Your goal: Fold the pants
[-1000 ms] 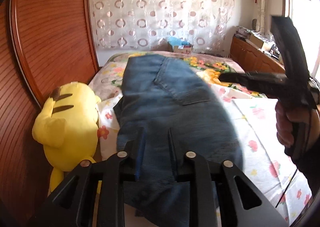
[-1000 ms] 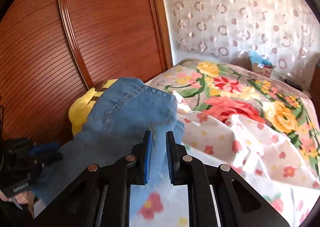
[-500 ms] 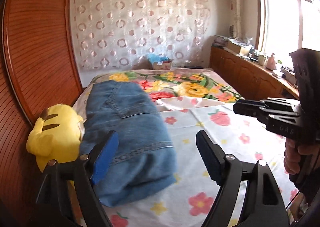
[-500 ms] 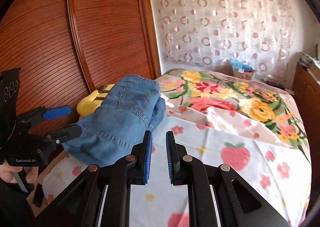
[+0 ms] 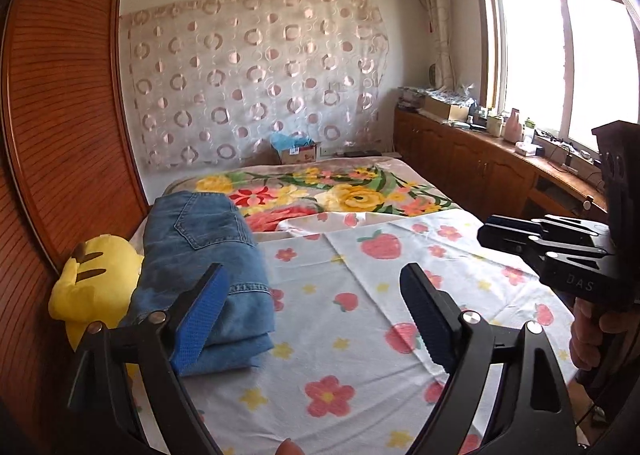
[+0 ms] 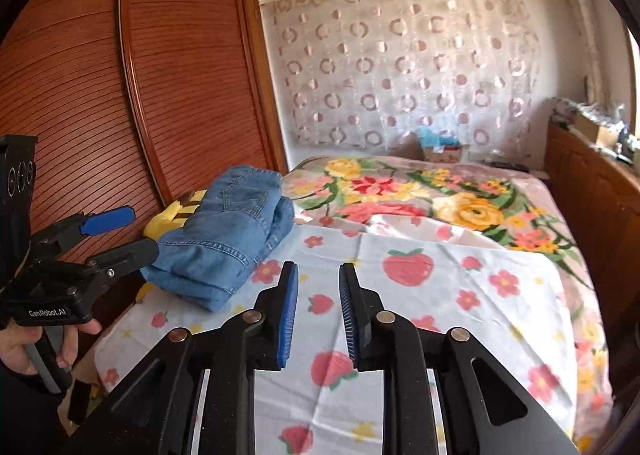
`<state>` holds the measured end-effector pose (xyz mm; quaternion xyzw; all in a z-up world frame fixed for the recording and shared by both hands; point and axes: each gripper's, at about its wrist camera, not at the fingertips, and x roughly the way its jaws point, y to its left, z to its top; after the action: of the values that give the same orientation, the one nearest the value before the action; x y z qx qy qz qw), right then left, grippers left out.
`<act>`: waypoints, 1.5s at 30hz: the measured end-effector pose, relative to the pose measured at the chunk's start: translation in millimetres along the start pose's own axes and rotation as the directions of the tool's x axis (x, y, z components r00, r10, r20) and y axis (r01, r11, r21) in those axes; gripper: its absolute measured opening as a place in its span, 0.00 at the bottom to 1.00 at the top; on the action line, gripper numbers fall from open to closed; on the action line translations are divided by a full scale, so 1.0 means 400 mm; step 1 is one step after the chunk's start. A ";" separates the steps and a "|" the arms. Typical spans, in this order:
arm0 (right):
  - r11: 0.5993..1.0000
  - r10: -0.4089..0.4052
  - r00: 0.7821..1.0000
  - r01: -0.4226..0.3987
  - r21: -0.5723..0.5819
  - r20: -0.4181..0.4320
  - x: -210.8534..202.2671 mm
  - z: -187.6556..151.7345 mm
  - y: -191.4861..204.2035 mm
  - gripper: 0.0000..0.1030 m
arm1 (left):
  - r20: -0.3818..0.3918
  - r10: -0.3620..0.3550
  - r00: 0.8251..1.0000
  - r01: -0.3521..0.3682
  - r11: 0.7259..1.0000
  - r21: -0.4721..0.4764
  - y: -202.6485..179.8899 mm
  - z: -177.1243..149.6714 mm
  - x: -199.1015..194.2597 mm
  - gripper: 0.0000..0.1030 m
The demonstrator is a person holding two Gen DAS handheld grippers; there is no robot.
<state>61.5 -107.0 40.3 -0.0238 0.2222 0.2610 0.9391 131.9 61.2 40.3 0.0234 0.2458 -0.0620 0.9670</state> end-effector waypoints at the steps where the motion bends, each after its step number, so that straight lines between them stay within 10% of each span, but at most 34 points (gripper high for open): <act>1: 1.000 -0.015 1.000 0.015 0.001 0.010 -0.022 -0.005 0.004 0.25 | 0.005 0.009 1.000 -0.009 1.000 0.004 -0.011 0.000 -0.011 0.85; 15: 0.976 -0.216 0.970 0.214 0.030 0.109 -0.226 -0.058 0.076 0.61 | 0.049 0.023 0.999 -0.023 1.000 -0.007 -0.116 -0.032 -0.134 0.85; 45: 0.971 -0.239 0.963 0.237 0.031 0.125 -0.234 -0.080 0.093 0.65 | 0.052 0.059 0.997 -0.057 0.997 -0.042 -0.110 -0.050 -0.160 0.85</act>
<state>-41.6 -125.0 54.2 -0.0260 0.1589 0.1455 0.9762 60.7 26.0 52.7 0.0092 0.2203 -0.0295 0.9750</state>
